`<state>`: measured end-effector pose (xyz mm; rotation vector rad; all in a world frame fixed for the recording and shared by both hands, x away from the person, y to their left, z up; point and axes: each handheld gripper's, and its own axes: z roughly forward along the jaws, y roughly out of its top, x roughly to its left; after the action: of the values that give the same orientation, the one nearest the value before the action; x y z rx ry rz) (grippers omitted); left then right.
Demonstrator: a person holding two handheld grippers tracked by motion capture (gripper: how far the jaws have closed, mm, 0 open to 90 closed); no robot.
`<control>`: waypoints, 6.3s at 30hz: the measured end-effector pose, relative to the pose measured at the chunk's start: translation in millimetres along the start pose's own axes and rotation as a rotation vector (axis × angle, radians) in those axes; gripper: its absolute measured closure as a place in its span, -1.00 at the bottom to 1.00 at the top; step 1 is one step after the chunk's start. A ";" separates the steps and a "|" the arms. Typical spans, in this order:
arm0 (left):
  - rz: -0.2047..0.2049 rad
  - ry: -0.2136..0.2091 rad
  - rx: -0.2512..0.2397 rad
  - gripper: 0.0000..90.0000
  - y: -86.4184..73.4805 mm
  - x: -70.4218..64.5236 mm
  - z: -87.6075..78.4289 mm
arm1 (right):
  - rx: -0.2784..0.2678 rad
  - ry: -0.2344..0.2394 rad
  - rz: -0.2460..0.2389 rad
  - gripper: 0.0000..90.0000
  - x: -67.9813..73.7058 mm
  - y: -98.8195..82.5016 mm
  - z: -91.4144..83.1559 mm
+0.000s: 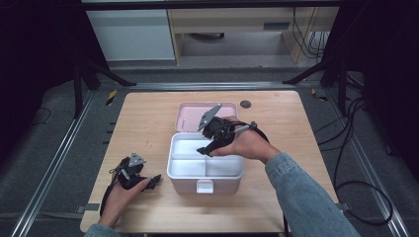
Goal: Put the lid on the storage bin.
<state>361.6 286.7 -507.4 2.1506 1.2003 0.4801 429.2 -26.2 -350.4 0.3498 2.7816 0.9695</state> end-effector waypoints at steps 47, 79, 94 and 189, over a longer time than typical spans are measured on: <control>-0.048 0.023 -0.084 -0.29 201.6 26.7 26.3 | -0.034 -0.446 0.628 0.46 -126.5 -62.7 2.4; -0.123 0.029 -0.013 0.57 213.2 19.0 76.4 | -0.012 -0.428 0.765 0.36 -136.2 -79.6 39.5; -0.166 0.062 -0.066 0.75 222.3 9.8 56.6 | -0.068 -0.434 0.796 0.23 -131.2 -77.5 26.2; -0.177 -0.071 -0.345 0.05 134.4 1.0 -34.6 | -0.499 -0.571 0.497 0.78 -18.1 -66.4 -70.7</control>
<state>426.3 246.5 -391.4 1.7397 1.1615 0.4892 418.8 -123.3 -335.9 1.0648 1.8950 1.3527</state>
